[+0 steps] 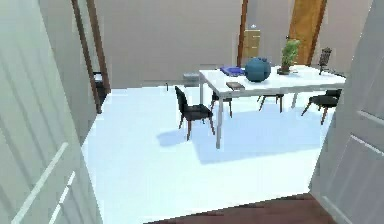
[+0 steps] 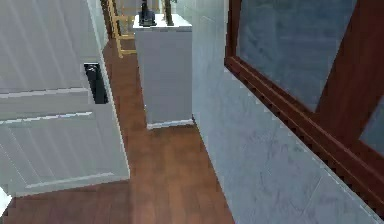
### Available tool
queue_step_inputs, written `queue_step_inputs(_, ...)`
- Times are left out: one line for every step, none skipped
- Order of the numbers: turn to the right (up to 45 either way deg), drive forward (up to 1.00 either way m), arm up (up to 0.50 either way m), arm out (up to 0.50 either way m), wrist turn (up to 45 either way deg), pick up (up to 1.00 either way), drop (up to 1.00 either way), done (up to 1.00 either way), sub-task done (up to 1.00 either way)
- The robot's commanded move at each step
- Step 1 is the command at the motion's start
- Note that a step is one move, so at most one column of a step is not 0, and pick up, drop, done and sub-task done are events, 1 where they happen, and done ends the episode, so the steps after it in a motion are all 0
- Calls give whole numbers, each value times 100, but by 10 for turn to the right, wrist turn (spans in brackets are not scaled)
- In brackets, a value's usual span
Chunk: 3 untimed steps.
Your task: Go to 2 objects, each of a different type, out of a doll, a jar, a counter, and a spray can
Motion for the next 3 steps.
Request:
queue_step_inputs(0,50,0,0,0,0,0,0,0)
queue_step_inputs(-180,0,0,0,0,0,0,0,0)
queue_step_inputs(0,90,0,0,0,0,0,0,0)
